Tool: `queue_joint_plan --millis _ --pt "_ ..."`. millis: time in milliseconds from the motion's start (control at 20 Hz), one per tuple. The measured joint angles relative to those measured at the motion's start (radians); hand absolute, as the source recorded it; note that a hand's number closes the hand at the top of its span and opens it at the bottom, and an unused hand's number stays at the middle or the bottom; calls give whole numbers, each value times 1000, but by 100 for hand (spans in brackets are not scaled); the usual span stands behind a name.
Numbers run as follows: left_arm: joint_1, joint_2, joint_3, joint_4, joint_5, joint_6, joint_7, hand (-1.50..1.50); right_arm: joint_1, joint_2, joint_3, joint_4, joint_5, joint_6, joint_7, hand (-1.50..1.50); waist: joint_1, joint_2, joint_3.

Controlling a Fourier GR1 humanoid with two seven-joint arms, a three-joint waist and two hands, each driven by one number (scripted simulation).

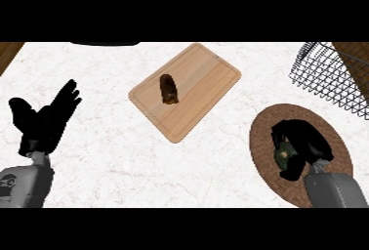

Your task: Pick the squash from the placemat and place it in the basket

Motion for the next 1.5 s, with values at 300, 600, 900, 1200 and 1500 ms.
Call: queue_joint_plan --millis 300,600,900,1200,1500 --pt "-4 -7 -7 11 -6 0 -6 0 -60 121 115 -37 -137 -95 285 150 20 8 21" --pt "-19 -4 1 30 -11 7 -10 0 -132 174 273 -160 -334 -378 431 150 19 10 34" --pt "6 1 13 8 -6 8 -6 0 -274 186 404 -301 -250 -546 725 150 6 8 34" --pt "-1 5 23 21 -7 4 -11 0 -465 188 366 -367 -139 -479 983 150 -4 9 34" --pt "8 -6 18 9 -13 5 -9 0 -653 131 201 -296 -143 -398 1000 150 -3 12 35"
